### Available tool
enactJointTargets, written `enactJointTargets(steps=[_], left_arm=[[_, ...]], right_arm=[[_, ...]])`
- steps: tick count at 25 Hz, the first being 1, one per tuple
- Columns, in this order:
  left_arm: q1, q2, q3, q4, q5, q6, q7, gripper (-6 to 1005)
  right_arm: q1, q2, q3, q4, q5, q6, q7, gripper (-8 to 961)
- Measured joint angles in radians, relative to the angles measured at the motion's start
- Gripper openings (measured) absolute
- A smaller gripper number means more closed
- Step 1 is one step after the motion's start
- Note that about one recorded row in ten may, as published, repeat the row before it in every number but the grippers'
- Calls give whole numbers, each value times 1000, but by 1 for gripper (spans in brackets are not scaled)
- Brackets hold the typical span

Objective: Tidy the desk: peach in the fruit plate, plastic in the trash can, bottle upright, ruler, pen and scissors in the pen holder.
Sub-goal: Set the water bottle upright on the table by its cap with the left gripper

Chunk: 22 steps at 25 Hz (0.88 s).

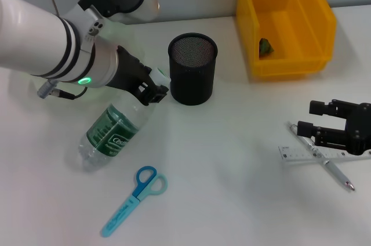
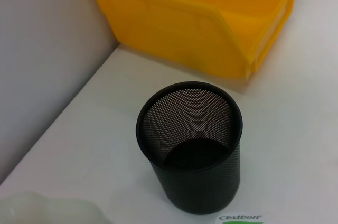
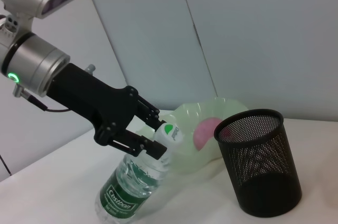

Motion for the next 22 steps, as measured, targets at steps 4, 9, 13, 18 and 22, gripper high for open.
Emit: enactJointTargets(steps=[4,9,13,18,22], left_arm=[[9,0,-13,15,0,8,0,435],[26,2,-44,36,0,13,0,435],[33,3,-59,41,0,14,0,435],[46,3,-75,48,0,14,0,435],[60,2,-89,66,0,14,0,436]], right_arm=[[2,0,0,1,0,0,0,738],[6,0,0,3,0,0,0,738],[6,0,0,3,0,0,2,738],[6,0,0,0,0,0,10,738],[6,0,0,-3,0,0,13,738]])
